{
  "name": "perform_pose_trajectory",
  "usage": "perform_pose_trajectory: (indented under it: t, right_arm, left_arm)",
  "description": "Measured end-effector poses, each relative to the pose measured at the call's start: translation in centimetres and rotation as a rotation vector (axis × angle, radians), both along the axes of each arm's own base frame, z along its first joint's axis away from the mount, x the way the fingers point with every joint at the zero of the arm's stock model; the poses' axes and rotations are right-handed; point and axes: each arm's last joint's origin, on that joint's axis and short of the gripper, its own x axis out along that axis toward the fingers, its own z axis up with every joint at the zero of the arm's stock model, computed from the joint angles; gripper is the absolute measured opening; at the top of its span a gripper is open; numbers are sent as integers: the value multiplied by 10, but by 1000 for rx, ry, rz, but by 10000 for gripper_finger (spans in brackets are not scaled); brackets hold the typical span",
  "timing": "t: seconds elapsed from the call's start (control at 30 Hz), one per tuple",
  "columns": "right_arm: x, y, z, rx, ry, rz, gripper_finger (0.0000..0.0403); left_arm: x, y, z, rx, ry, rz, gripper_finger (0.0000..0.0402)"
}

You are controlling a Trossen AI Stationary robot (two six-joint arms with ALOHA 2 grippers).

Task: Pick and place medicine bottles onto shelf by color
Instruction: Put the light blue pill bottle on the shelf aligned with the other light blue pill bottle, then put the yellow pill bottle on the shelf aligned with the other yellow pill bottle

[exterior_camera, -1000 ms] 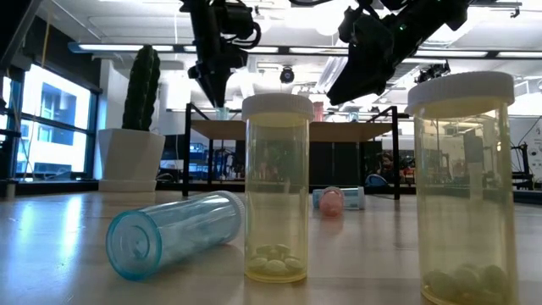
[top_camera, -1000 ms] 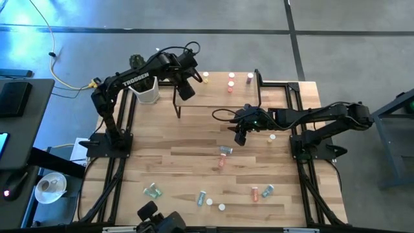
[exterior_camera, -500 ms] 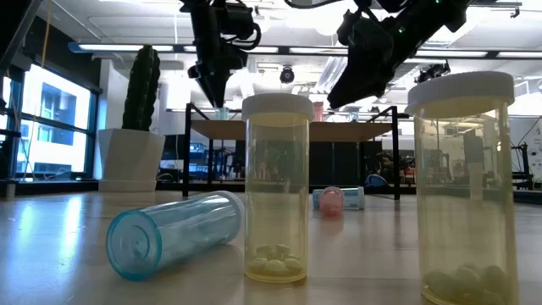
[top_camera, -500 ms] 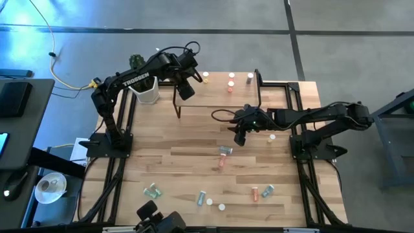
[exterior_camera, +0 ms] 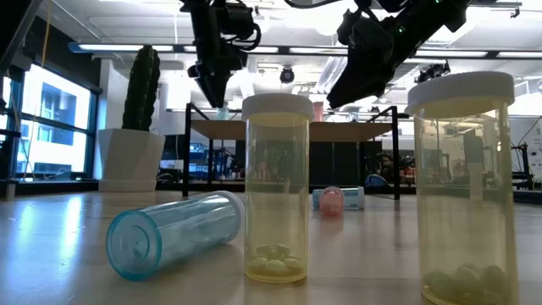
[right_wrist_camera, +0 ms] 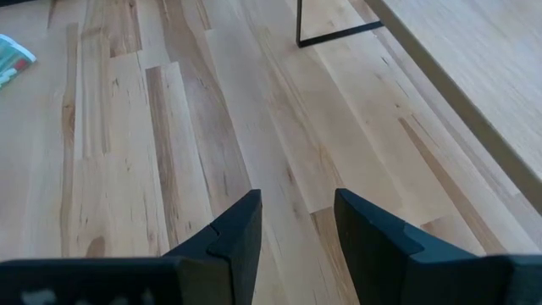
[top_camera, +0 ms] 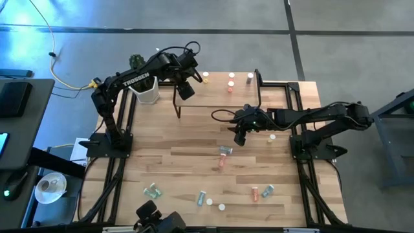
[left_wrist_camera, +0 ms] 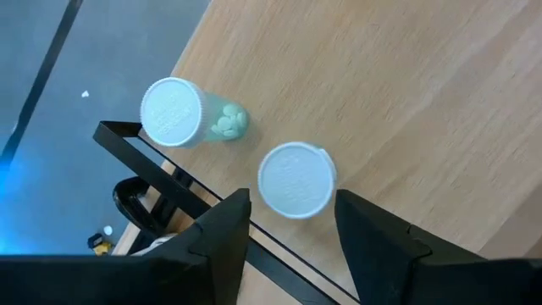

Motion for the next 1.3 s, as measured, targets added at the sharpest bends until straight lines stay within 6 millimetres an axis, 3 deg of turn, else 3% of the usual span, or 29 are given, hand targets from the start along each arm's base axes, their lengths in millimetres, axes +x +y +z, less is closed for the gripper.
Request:
perform_pose_trajectory:
  t: [0.4, 0.73, 0.9, 1.1, 1.3]
  right_arm:
    - [0, 0, 0, -3, 3, 2, 142]
    - [0, 0, 0, -3, -2, 3, 142]
    - [0, 1, 0, 23, 2, 23, 142]
    - [0, 12, 0, 76, 2, 116, 142]
    - [-1, 36, 3, 112, -8, 268, 142]
  left_arm:
    - [-3, -2, 2, -6, 15, 1, 165]
    - [-7, -15, 31, -29, 29, 3, 167]
    - [-7, -31, 43, -31, 45, -32, 163]
    - [-15, -67, 52, -3, 2, -95, 157]
    - [-35, -100, 39, 62, -141, -142, 157]
